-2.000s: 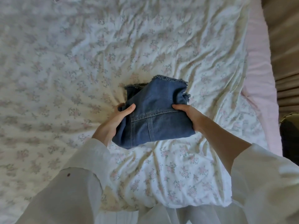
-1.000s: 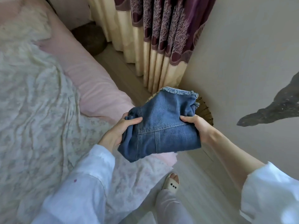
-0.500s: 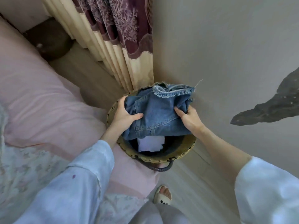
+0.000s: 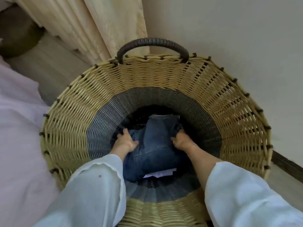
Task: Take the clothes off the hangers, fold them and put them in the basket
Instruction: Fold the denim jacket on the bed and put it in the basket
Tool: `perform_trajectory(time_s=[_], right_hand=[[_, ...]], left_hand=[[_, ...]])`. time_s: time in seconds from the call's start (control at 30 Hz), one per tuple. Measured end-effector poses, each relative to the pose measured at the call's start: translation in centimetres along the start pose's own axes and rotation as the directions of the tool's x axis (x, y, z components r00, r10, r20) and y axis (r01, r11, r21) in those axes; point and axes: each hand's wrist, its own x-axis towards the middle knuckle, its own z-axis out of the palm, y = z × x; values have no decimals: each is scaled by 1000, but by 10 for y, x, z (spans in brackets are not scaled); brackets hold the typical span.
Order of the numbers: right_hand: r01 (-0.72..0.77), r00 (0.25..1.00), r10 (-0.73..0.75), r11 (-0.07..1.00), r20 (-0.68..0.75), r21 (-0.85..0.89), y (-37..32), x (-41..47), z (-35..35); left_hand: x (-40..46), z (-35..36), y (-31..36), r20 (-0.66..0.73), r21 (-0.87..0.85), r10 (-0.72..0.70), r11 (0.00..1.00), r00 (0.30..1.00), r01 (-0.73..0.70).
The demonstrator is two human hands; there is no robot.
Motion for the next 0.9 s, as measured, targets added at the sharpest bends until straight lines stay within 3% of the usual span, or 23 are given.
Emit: perform_trajectory(time_s=[0.07,0.13,0.2,0.23,0.3,0.37,0.63,0.8,0.9], right_hand=[[-48,999,45,971,-18,-235,6,5,2],[57,995,-84,912,-48,-407,9,5,4],[279,956,-288,835,55,-475,9,4,8],[365,929,-342,796,140,-483,9,3,11],[410,910,-304,753,281,-515,14,3,17],[377,918,-221,741,329,-556,20,5,21],[252,954,-63,695,293,-673,23,38,55],[198,966,-9,670,259,-715,29,55,72],[168,972,14,651,234,-740,24,43,70]], left_hand=[[4,15,2,-111,198,93,978,989,-70],[2,29,5,-220,376,410,873,885,-311],[0,40,10,-133,454,656,706,743,-543],[0,43,11,-37,472,696,645,717,-601],[5,48,10,155,501,622,620,767,-604],[13,50,4,225,508,525,655,821,-559],[53,79,-22,233,560,425,677,875,-478],[68,95,-18,197,609,369,680,908,-409],[56,85,-7,243,647,286,664,927,-374]])
